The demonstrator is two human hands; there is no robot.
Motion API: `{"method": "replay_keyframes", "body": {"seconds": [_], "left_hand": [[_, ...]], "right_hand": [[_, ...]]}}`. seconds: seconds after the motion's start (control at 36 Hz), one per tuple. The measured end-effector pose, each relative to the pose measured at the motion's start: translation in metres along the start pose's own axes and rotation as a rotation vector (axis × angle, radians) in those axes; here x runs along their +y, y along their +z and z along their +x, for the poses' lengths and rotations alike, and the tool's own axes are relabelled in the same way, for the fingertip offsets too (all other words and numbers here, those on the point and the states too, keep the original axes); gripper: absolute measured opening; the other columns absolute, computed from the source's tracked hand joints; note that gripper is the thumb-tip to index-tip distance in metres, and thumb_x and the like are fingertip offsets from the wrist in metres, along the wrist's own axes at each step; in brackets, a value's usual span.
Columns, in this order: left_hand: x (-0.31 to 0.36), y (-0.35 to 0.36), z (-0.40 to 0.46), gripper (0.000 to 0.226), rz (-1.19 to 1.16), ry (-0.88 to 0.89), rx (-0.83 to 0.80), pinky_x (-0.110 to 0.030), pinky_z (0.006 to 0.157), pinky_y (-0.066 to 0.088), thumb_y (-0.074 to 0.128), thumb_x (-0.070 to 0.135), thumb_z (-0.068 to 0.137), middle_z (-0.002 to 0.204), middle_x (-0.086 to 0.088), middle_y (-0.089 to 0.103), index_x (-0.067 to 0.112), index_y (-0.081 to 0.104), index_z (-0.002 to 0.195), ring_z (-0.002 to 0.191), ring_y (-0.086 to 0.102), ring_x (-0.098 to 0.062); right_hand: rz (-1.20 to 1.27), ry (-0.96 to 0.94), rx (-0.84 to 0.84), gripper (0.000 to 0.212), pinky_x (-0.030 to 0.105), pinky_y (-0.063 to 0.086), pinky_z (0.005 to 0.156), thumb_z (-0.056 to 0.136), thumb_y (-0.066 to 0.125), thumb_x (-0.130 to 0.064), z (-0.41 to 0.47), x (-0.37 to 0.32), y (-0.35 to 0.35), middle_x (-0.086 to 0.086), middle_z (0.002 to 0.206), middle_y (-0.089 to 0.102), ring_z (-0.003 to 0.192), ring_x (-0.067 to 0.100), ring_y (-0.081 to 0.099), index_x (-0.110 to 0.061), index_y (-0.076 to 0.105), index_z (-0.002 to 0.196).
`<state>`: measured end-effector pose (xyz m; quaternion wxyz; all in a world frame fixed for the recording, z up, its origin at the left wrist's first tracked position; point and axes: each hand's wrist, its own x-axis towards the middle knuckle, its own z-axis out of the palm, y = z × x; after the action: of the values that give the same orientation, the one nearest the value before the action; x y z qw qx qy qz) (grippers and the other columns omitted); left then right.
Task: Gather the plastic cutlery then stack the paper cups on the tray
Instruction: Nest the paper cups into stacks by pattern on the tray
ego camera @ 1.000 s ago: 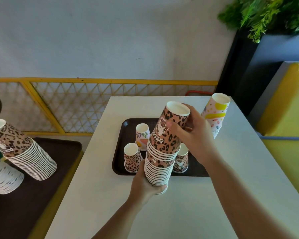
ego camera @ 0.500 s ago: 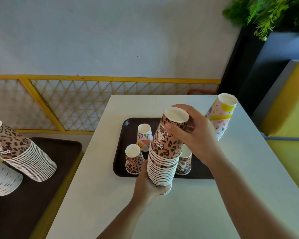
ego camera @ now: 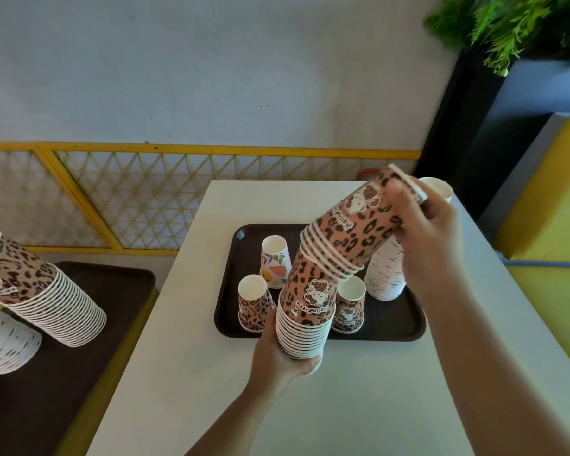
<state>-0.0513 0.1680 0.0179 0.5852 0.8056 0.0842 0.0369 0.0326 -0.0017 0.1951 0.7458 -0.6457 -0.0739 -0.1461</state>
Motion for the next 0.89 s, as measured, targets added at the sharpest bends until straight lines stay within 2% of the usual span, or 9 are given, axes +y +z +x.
{"method": "replay_keyframes", "body": {"seconds": [0.08,0.17,0.25,0.31,0.42,0.56,0.69,0.83,0.89], "left_hand": [[-0.004,-0.001,-0.001,0.085,0.003,-0.011,0.017,0.0,0.074,0.042,0.08,0.049,0.037,0.106,0.023,0.062,0.047,0.042,0.113,0.097,0.055,0.018],[-0.01,-0.004,-0.002,0.086,-0.01,-0.026,0.042,-0.004,0.077,0.045,0.081,0.047,0.037,0.109,0.018,0.064,0.043,0.044,0.115,0.098,0.058,0.013],[-0.016,-0.006,-0.002,0.095,-0.031,-0.038,0.049,-0.018,0.085,0.05,0.085,0.044,0.038,0.113,0.015,0.065,0.036,0.045,0.124,0.103,0.06,0.005],[-0.019,-0.008,-0.001,0.101,-0.038,-0.04,0.048,-0.028,0.089,0.052,0.086,0.042,0.039,0.115,0.014,0.065,0.029,0.045,0.131,0.105,0.061,0.001],[-0.018,-0.008,0.0,0.102,-0.05,-0.039,0.035,-0.033,0.091,0.053,0.086,0.039,0.039,0.115,0.012,0.065,0.027,0.044,0.131,0.106,0.061,-0.004],[-0.015,-0.007,0.0,0.099,-0.076,-0.041,0.026,-0.03,0.09,0.053,0.086,0.038,0.039,0.115,0.013,0.065,0.032,0.044,0.128,0.106,0.06,-0.002],[-0.012,-0.004,0.001,0.099,-0.091,-0.049,0.012,-0.022,0.087,0.052,0.086,0.04,0.039,0.116,0.013,0.063,0.035,0.042,0.127,0.107,0.059,-0.003],[-0.009,-0.004,0.004,0.088,-0.04,-0.009,0.015,-0.002,0.078,0.045,0.092,0.016,0.051,0.113,0.02,0.06,0.039,0.042,0.119,0.101,0.055,0.014],[-0.007,-0.003,0.004,0.088,-0.029,-0.001,0.021,0.0,0.077,0.044,0.091,0.024,0.047,0.111,0.024,0.059,0.043,0.041,0.117,0.1,0.053,0.018]], "right_hand": [[0.073,0.029,0.089,0.006,0.028,0.055,0.077,0.087,0.059,-0.024,0.005,0.003,-0.012,-0.005,0.08,0.067,0.081,0.008,0.067,-0.02,0.063,0.085],[-0.011,0.002,0.192,0.017,0.032,0.054,0.079,0.084,0.064,-0.034,0.007,0.017,-0.023,-0.003,0.087,0.067,0.088,0.012,0.067,-0.02,0.066,0.093],[-0.244,-0.005,0.258,0.042,0.031,0.052,0.076,0.074,0.069,-0.043,0.001,0.042,-0.027,-0.007,0.093,0.067,0.087,0.008,0.064,-0.021,0.064,0.11],[-0.358,0.006,0.237,0.044,0.028,0.052,0.076,0.073,0.073,-0.035,-0.008,0.058,-0.024,-0.008,0.098,0.065,0.086,0.001,0.062,-0.024,0.061,0.114],[-0.493,-0.003,0.144,0.045,0.041,0.055,0.084,0.067,0.075,-0.038,-0.026,0.09,-0.017,-0.02,0.099,0.06,0.096,0.012,0.062,-0.036,0.056,0.108],[-0.636,0.021,0.085,0.055,0.042,0.054,0.083,0.068,0.079,-0.033,-0.033,0.119,-0.013,-0.003,0.109,0.063,0.101,0.019,0.06,-0.024,0.055,0.116],[-0.698,0.101,-0.032,0.06,0.035,0.048,0.091,0.071,0.078,-0.031,-0.033,0.131,-0.013,-0.001,0.118,0.059,0.107,0.016,0.054,-0.021,0.051,0.124],[-0.53,-0.006,-0.061,0.055,0.029,0.041,0.102,0.082,0.059,-0.048,-0.034,0.097,-0.002,-0.011,0.128,0.053,0.118,0.002,0.047,-0.024,0.046,0.13],[-0.444,-0.054,-0.168,0.057,0.028,0.046,0.099,0.08,0.052,-0.055,-0.035,0.08,0.003,-0.008,0.125,0.058,0.116,0.001,0.053,-0.023,0.049,0.128]]}}
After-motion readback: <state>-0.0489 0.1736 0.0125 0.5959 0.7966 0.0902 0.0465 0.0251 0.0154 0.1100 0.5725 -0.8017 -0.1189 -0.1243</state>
